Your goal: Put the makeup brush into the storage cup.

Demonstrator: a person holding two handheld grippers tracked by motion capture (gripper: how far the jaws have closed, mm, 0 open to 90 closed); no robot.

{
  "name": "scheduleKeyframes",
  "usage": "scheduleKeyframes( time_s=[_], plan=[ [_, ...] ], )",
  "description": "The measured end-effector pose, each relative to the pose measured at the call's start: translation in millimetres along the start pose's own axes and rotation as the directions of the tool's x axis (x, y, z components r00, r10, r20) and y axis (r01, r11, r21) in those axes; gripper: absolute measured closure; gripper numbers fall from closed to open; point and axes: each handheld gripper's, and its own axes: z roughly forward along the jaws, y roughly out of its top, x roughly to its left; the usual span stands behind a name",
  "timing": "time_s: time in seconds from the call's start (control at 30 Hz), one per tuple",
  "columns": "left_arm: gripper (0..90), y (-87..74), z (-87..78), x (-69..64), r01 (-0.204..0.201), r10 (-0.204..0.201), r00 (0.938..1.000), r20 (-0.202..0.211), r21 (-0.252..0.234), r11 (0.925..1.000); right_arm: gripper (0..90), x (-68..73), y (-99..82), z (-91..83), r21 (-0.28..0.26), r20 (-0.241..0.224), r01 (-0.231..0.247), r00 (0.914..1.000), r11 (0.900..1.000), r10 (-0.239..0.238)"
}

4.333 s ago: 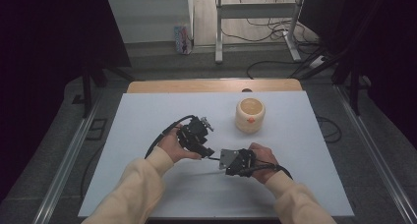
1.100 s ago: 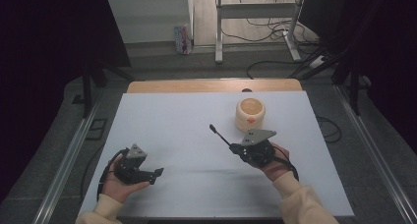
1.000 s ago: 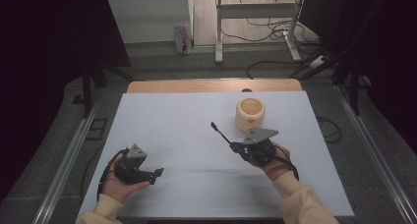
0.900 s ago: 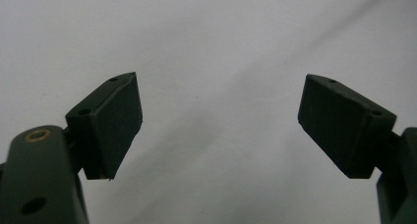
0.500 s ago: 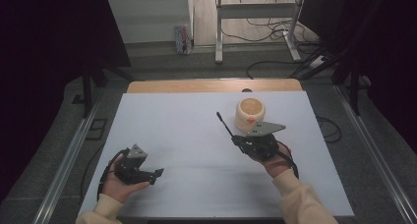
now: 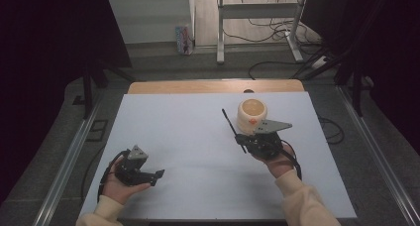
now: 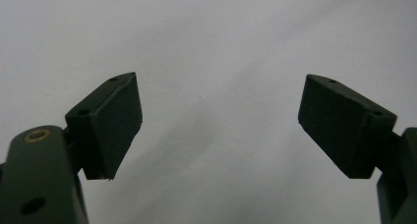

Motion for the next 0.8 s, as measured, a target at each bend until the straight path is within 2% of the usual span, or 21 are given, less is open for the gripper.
scheduleKeyframes(
  time_s=[0.2,0.8],
  plan=[
    [17.1,0.1,-0.1,0.2,0.001,-0.001,1.0000,-0.001,-0.001,1.0000,86.0,-3.7,0.2,-1.5,-0.015,-0.009,-0.039,0.9992,0.9991,0.039],
    [17.1,-0.2,-0.7,1.1,0.004,-0.004,1.0000,0.000,-0.002,1.0000,86.0,-14.3,0.7,-7.3,-0.065,0.002,-0.094,0.9956,0.9935,0.094]
  ],
)
